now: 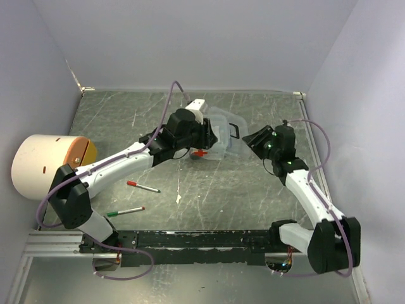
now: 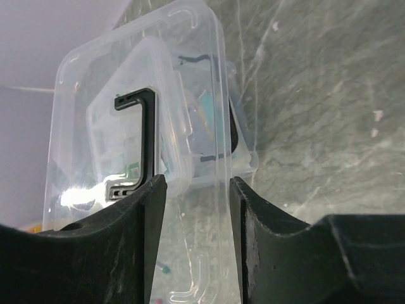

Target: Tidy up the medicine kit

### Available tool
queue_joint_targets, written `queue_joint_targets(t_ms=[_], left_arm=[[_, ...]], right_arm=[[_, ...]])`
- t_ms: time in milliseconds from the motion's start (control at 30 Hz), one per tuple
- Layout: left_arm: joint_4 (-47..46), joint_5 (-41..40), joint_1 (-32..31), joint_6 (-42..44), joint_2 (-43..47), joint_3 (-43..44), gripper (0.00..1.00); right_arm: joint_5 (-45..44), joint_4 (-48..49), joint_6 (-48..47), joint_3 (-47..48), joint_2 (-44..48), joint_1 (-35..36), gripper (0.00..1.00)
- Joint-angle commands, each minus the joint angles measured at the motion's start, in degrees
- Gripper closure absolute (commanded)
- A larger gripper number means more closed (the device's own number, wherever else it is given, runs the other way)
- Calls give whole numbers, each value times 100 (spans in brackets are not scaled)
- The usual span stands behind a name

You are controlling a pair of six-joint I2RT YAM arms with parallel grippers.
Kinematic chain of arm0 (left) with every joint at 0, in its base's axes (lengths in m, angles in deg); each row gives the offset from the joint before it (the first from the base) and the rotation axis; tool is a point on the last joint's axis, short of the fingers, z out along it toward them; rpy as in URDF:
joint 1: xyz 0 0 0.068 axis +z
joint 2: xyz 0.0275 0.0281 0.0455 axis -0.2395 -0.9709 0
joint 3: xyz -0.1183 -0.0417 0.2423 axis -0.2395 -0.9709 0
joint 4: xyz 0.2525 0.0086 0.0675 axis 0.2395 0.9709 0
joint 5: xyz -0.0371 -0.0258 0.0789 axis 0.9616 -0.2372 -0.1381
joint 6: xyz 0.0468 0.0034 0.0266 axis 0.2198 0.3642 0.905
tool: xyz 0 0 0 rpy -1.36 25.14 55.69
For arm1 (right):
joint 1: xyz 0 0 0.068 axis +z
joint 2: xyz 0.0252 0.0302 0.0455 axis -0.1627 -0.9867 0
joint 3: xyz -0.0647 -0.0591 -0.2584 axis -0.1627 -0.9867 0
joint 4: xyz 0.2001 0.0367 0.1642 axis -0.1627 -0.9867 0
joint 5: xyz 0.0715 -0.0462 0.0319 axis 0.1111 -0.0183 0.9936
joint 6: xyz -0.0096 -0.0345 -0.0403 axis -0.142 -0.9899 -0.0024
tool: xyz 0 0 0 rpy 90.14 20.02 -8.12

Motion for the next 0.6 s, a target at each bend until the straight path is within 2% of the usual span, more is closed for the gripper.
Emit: queue_joint_targets(t_ms=[0,233,567], left_arm=[[-345,24,150,-339,120,-329,49],[-265,-194,501,-593,328,-938,49],[-66,-279,836,-782,191,-1290,50]], right_arm=[[397,875,76,447,-520,470,57],[130,1163,-78,803,-1438,969,57],[104,1049,-300,802,-1901,1041,54]])
